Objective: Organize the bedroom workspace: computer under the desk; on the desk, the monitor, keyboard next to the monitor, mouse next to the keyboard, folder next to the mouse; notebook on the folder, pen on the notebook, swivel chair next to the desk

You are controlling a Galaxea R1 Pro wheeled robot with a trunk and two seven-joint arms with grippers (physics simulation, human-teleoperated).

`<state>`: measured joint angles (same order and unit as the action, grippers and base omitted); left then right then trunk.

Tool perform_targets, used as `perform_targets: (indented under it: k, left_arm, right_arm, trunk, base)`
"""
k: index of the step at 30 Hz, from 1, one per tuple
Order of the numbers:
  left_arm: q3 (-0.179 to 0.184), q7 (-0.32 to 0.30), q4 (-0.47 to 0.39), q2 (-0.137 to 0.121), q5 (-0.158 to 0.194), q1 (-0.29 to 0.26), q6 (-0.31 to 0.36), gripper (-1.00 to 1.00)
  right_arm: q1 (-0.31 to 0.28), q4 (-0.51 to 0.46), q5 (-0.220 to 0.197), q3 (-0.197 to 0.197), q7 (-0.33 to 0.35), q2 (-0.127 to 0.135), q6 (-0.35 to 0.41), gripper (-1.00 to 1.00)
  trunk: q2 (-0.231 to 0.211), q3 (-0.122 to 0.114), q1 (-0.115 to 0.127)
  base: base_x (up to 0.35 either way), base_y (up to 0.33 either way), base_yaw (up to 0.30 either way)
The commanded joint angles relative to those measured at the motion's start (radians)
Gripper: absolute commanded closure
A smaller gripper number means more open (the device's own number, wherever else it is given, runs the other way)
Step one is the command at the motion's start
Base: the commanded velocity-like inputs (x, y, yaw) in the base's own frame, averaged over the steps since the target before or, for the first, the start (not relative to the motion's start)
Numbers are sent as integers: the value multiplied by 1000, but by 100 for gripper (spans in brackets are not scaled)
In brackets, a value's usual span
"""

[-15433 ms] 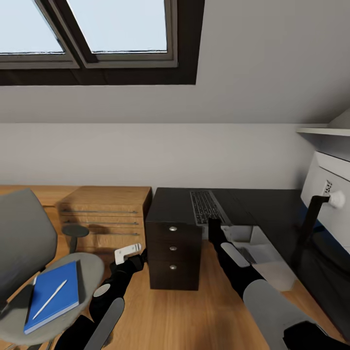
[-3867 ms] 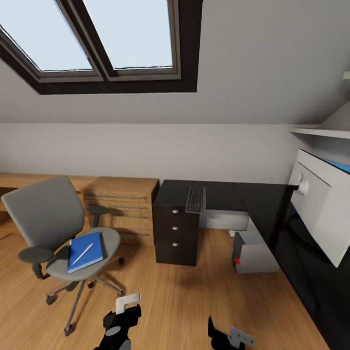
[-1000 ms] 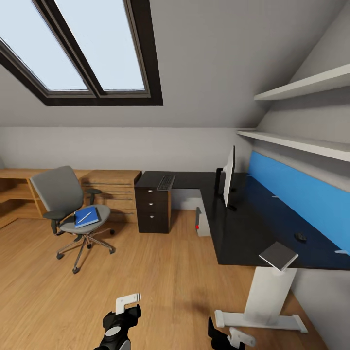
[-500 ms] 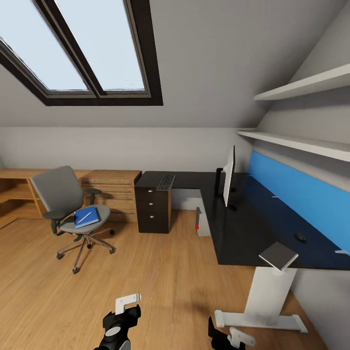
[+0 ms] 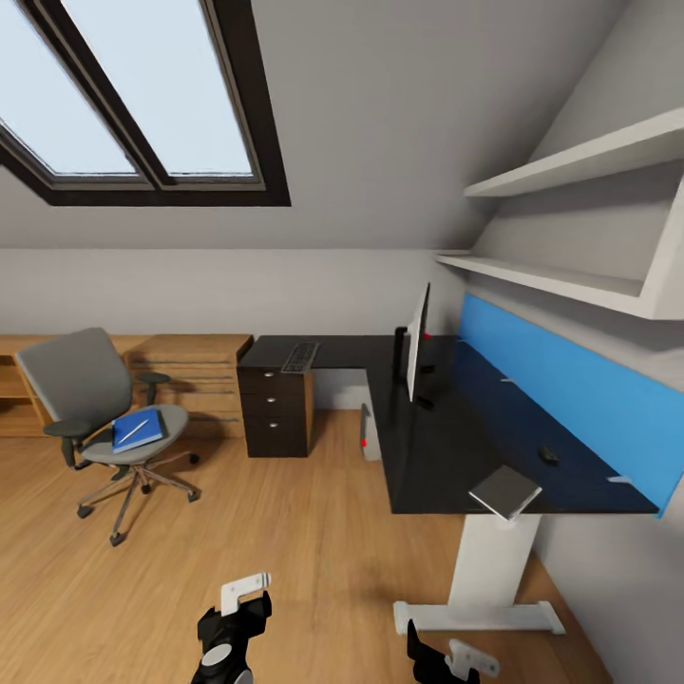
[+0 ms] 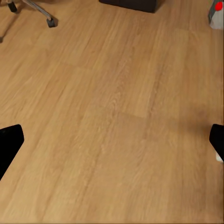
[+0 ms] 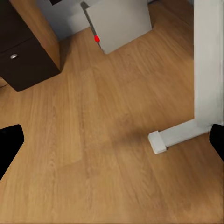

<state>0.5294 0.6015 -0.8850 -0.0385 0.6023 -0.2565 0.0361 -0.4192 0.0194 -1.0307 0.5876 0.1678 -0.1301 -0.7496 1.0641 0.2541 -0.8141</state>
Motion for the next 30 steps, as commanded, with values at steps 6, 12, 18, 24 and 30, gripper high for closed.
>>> perform_targets:
  k: [6, 12, 18, 24, 30]
  left_arm:
    - [4, 6, -2, -1, 5, -1, -5, -100]
    - [4, 11, -2, -1, 4, -1, -5, -100]
    - [4, 13, -2, -1, 4, -1, -7, -100]
    - [4, 13, -2, -1, 5, -1, -7, -100]
    - [3, 11, -2, -1, 6, -1, -6, -100]
  right_arm:
    - [-1, 2, -11, 4, 9, -2, -3, -100]
    - [-1, 2, -8, 5, 10, -2, -4, -100]
    - [-1, 2, -10, 3, 9, -1, -2, -100]
    - [-1, 2, -11, 3, 9, 0, -2, -100]
    - [-1, 2, -11, 2, 9, 1, -2, -100]
  trunk:
    - [1, 1, 0]
    - [1, 1, 0]
    - [1, 1, 0]
    - [1, 1, 0]
    - [1, 1, 0]
  base:
    - [0, -293, -28]
    - [0, -251, -2]
    - [0, -256, 0]
    - [0, -274, 0]
    - [0, -39, 0]
